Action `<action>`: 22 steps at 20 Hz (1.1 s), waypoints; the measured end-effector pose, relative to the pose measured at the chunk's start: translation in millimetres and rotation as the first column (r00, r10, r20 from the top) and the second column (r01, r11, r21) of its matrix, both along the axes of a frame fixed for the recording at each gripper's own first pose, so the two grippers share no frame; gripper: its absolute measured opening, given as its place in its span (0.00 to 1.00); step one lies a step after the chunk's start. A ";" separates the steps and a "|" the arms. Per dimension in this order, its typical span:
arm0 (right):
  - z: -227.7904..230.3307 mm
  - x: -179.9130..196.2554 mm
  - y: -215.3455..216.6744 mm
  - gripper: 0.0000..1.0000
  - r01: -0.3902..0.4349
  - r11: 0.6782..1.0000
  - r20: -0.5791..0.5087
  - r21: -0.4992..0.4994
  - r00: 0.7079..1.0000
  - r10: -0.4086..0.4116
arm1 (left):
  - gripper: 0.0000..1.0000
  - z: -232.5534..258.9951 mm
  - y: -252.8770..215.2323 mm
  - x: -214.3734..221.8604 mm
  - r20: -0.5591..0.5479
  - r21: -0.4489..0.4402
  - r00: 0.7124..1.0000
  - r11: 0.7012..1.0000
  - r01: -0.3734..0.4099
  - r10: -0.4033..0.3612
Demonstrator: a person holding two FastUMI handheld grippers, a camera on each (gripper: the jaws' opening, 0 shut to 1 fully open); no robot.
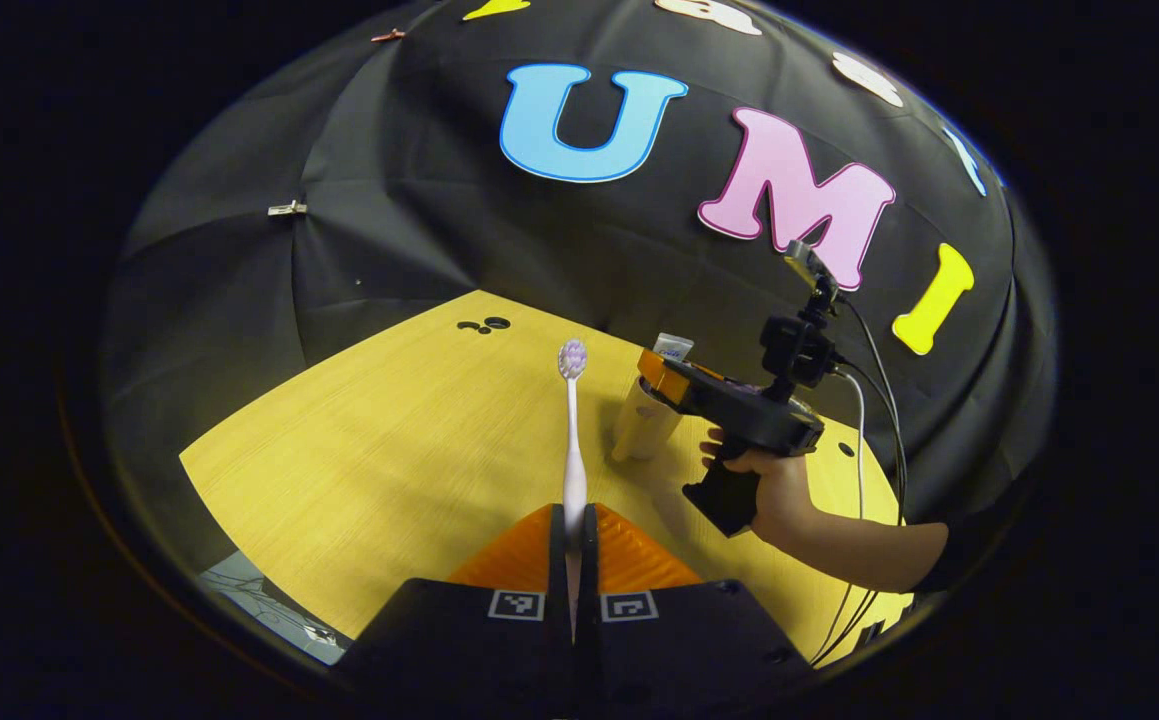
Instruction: Put the toothbrush and toothpaste on the desktop into the cup, then pick up the cup and place it on the coaster on the desktop.
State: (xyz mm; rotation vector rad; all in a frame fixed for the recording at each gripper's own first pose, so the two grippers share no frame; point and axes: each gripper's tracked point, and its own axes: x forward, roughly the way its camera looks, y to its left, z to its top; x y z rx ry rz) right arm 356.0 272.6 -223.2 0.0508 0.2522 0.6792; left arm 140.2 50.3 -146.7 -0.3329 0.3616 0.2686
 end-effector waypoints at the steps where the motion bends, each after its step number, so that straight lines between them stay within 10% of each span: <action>1: 5.0 -0.3 -4.1 0.82 0.005 1.000 0.004 0.004 1.000 -0.005 | 0.06 2.8 -1.4 2.3 0.009 0.001 1.000 1.000 0.000 0.000; 3: 21.1 -5.8 -16.1 0.98 0.007 1.000 0.009 0.016 1.000 -0.007 | 0.06 12.3 -4.3 11.4 0.038 0.011 0.999 1.000 0.007 -0.007; 12: 57.1 0.7 -142.2 0.98 0.174 0.984 0.037 -0.019 0.984 -0.174 | 0.06 70.0 -22.3 93.7 0.243 0.066 0.964 0.993 0.095 -0.109; 22: 58.0 10.7 -317.2 0.98 0.439 0.895 0.004 -0.078 0.898 -0.440 | 0.06 108.8 -16.8 190.8 0.406 0.088 0.896 0.984 0.158 -0.180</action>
